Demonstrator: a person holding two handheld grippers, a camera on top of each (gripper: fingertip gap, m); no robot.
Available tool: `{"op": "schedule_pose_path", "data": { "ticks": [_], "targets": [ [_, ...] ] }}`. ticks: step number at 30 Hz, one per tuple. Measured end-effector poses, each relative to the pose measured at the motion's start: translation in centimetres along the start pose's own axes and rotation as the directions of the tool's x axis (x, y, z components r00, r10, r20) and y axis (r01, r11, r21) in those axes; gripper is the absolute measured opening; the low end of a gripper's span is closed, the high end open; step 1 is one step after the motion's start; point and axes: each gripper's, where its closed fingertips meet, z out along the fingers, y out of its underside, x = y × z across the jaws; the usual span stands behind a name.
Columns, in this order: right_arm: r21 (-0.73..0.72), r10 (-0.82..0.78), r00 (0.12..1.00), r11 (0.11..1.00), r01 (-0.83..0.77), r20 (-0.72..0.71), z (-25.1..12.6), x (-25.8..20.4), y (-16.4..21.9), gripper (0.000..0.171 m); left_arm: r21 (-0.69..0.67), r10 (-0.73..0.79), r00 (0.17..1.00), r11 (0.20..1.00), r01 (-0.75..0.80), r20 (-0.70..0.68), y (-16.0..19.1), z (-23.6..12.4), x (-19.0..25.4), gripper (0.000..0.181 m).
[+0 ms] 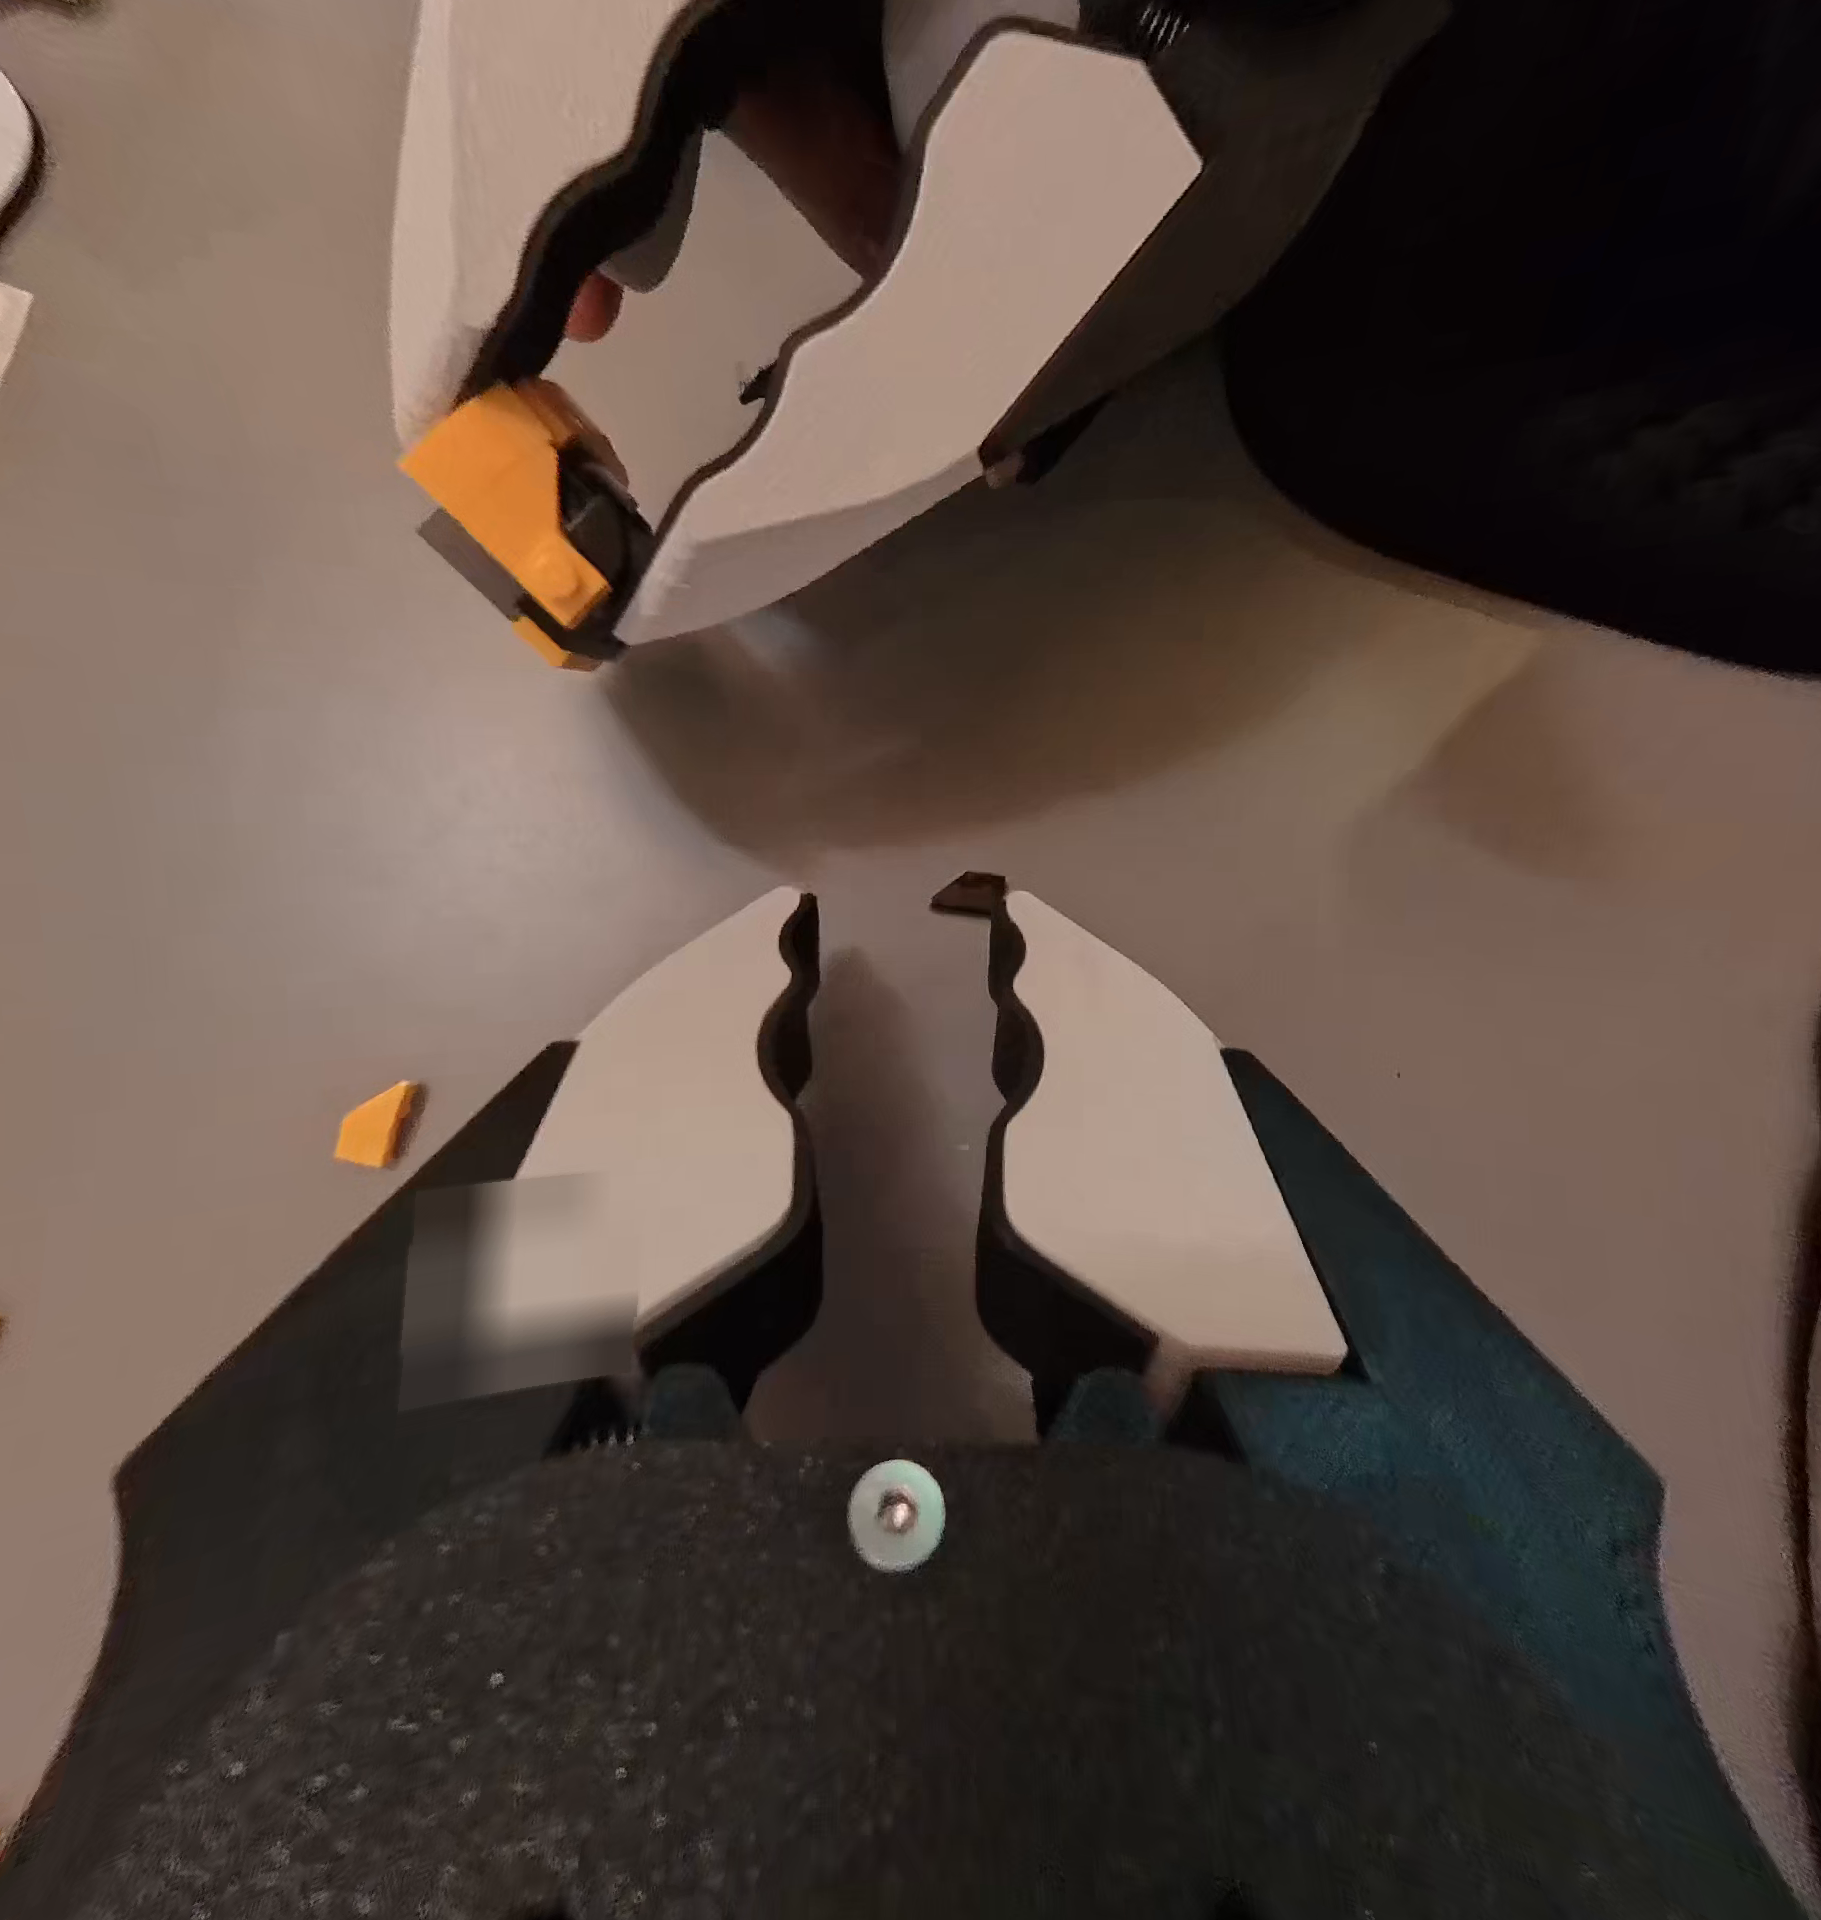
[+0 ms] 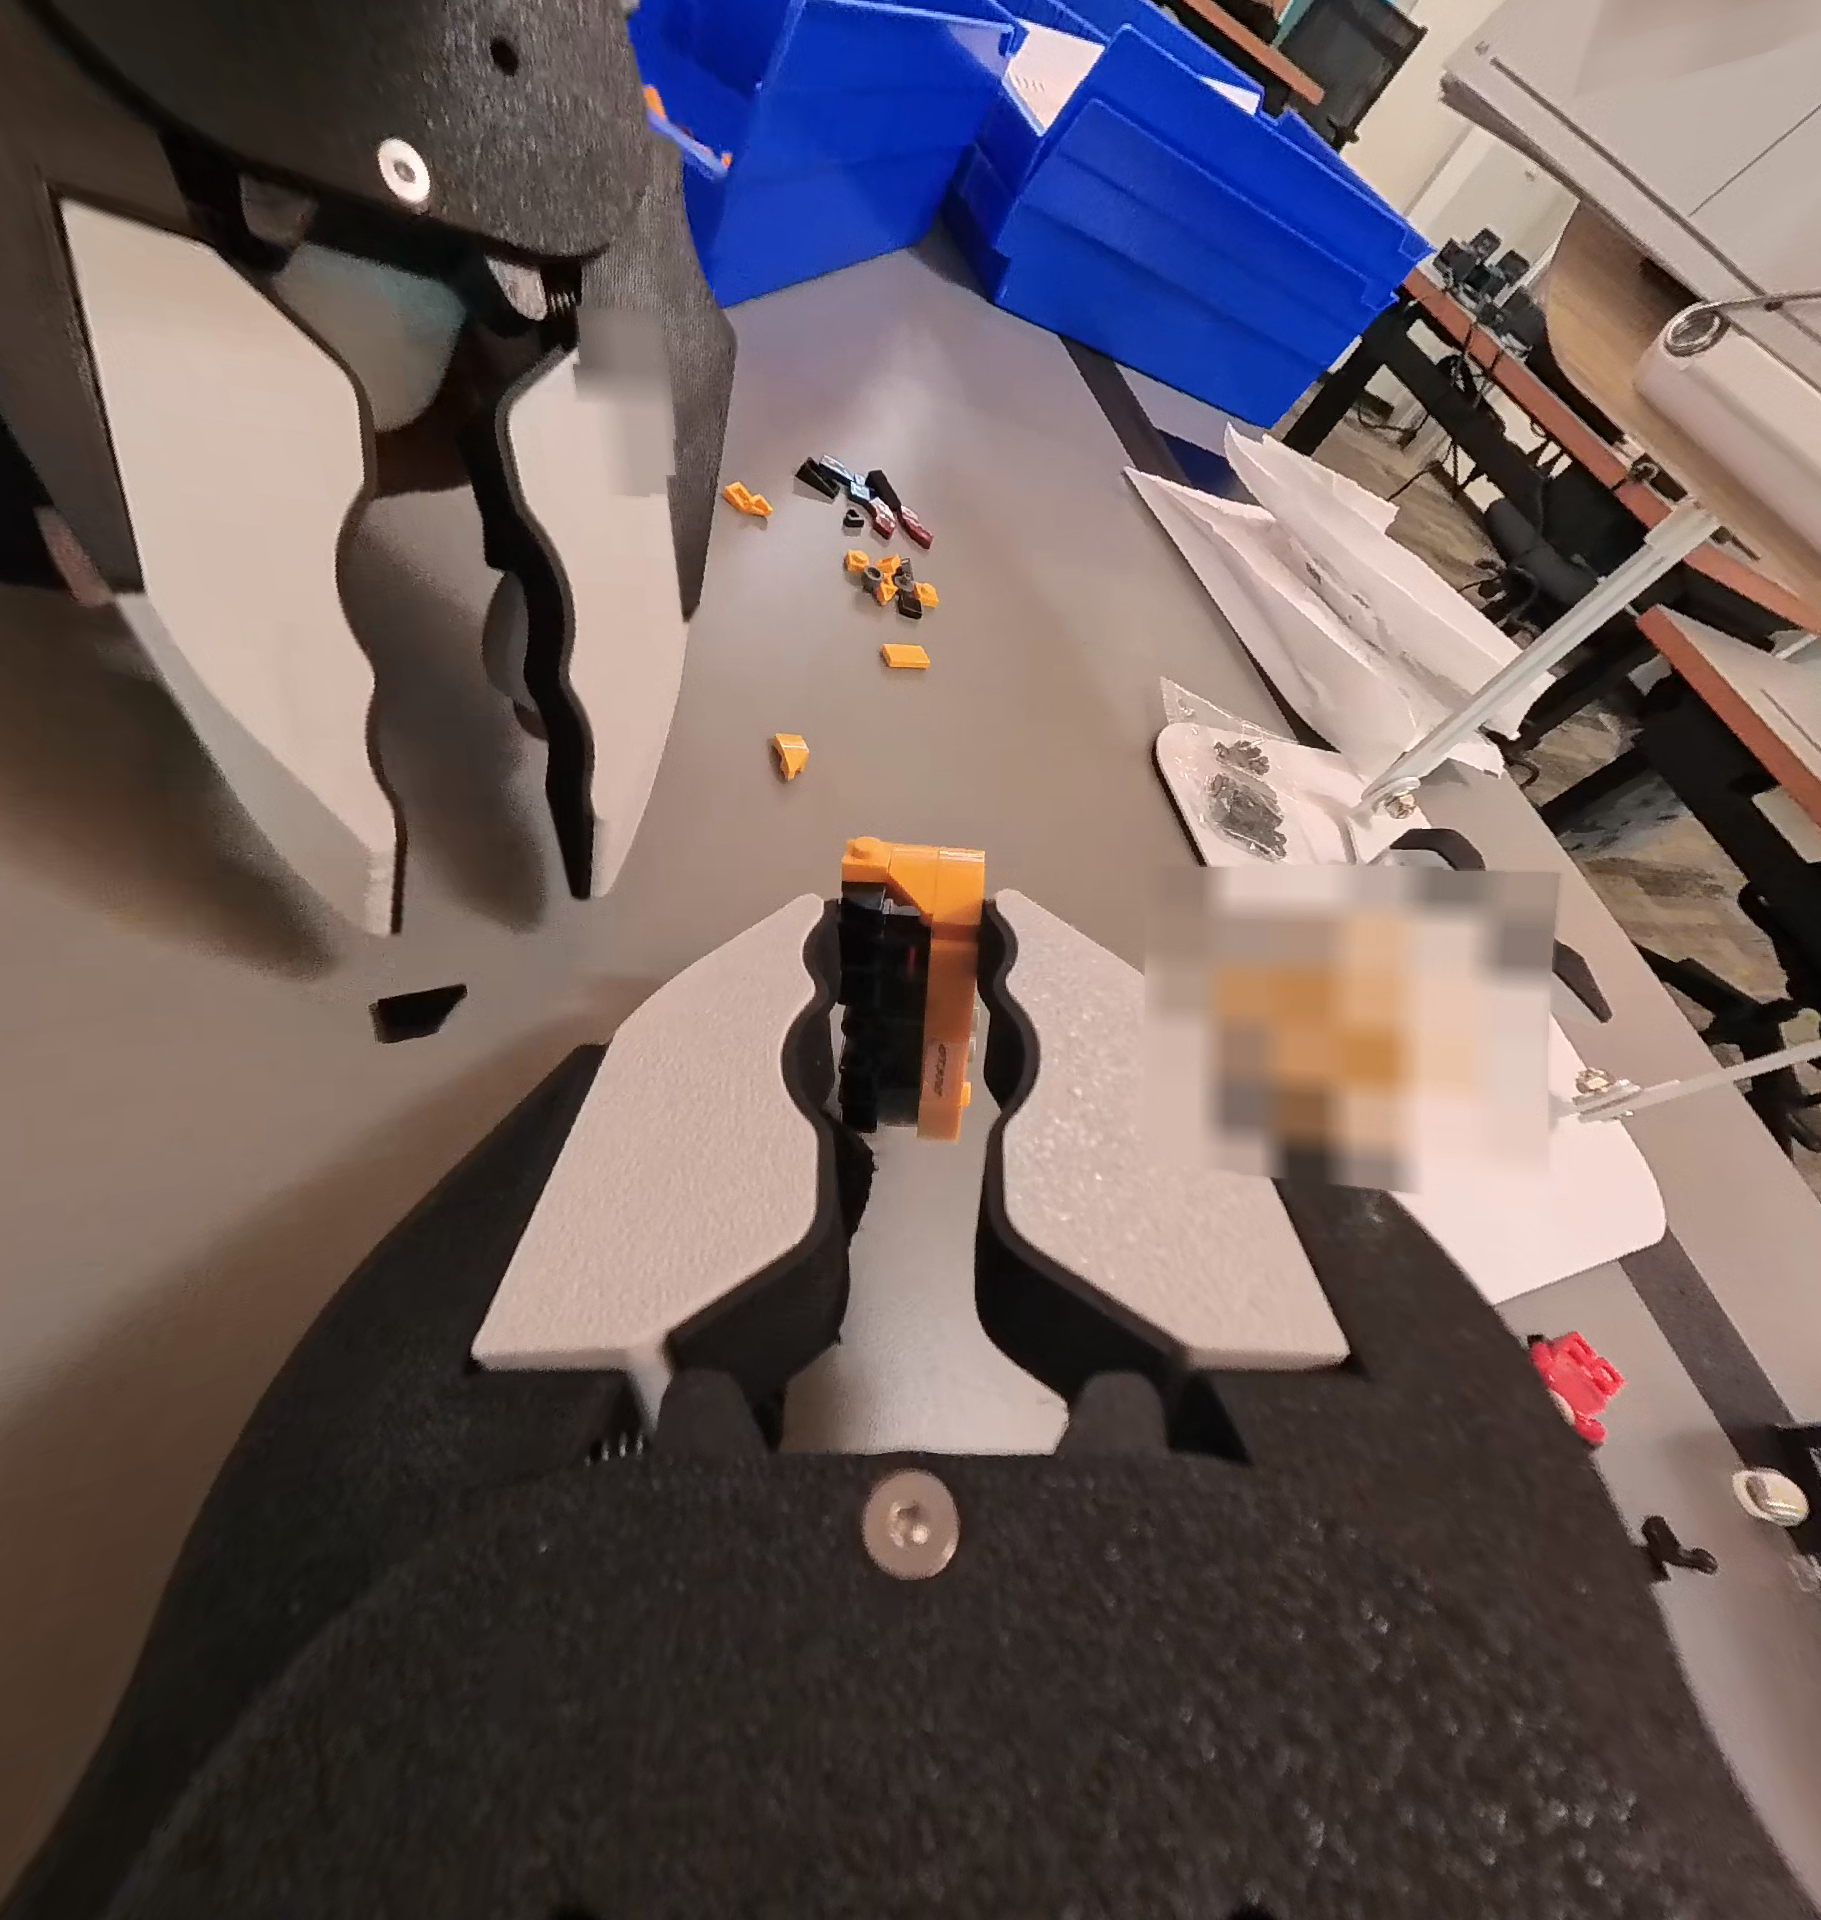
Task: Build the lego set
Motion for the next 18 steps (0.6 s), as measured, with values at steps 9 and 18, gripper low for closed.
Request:
{"op": "schedule_pose_path", "data": {
  "ticks": [9, 18],
  "targets": [
    [-0.013, 0.011, 1.0, 1.0, -0.011, -0.006, 0.1, 0.2, 0.3, 0.025, -0.042, 0.029, 1.0, 0.999, -0.03, -0.007, 0.7, -0.5, -0.3, 0.023],
    [-0.03, 0.011, 1.0, 0.999, -0.012, -0.014, 0.1, 0.3, 0.6, 0.025, -0.108, 0.003, 0.995, 0.994, 0.008, 0.099, 0.9, 1.4, 1.0, 0.027]
  ]
}}
